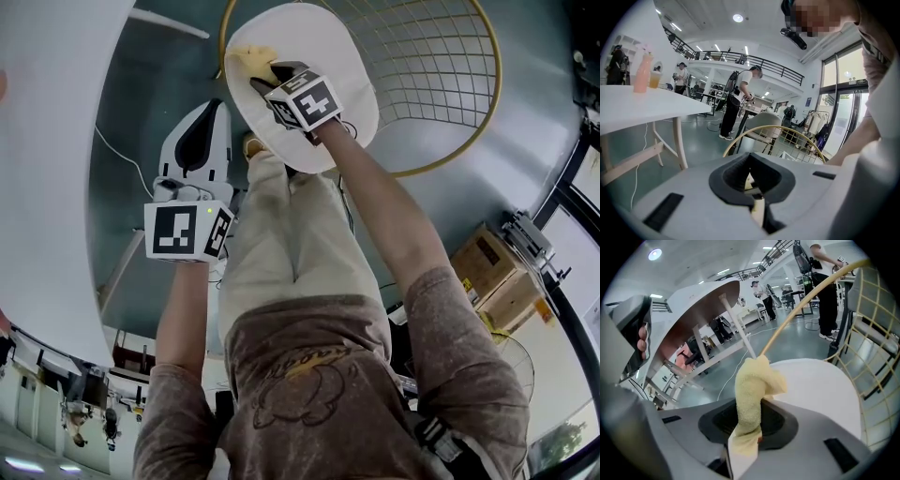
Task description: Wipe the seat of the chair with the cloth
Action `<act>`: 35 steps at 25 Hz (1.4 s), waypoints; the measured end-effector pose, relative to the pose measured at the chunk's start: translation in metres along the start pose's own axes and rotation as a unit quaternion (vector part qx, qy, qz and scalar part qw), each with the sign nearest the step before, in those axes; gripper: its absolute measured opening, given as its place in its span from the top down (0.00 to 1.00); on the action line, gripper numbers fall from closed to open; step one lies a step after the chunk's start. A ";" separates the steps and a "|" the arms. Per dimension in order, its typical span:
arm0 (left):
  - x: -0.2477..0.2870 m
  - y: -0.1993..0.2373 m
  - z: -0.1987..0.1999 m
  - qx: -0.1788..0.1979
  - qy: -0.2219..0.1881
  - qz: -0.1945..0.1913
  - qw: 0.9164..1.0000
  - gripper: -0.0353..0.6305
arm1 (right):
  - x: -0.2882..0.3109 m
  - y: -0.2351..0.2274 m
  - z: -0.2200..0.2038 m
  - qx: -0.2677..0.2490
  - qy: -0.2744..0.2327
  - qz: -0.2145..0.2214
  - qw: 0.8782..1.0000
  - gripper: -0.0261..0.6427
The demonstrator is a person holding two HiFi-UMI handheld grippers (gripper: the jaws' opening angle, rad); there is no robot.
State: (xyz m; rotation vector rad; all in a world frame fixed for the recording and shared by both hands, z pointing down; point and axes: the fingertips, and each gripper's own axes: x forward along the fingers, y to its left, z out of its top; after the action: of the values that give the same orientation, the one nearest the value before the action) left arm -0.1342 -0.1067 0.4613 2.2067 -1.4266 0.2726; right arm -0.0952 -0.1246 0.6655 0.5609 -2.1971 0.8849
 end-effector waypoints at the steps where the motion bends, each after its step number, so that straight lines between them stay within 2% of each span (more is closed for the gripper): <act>1: 0.001 0.000 -0.005 0.001 0.001 -0.003 1.000 0.93 | -0.003 -0.009 -0.002 0.001 -0.004 -0.009 1.000 0.78; 8: 0.007 -0.012 -0.010 -0.003 0.007 -0.017 1.000 0.93 | -0.063 -0.088 -0.006 0.017 -0.031 -0.094 0.995 0.78; 18: 0.018 -0.025 -0.008 -0.005 0.011 -0.036 0.999 0.93 | -0.126 -0.171 -0.031 0.018 0.005 -0.179 0.984 0.78; 28: 0.027 -0.022 -0.009 -0.002 0.022 -0.044 0.999 0.93 | -0.114 -0.201 -0.065 0.038 0.046 -0.194 0.979 0.78; 35: 0.027 -0.014 -0.011 -0.002 0.024 -0.034 0.999 0.93 | -0.094 -0.189 -0.070 0.050 0.052 -0.181 0.981 0.78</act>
State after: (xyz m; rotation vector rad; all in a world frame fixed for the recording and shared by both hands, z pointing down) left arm -0.1085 -0.1178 0.4782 2.2265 -1.3226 0.2966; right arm 0.1117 -0.1890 0.7146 0.9074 -1.8835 0.8105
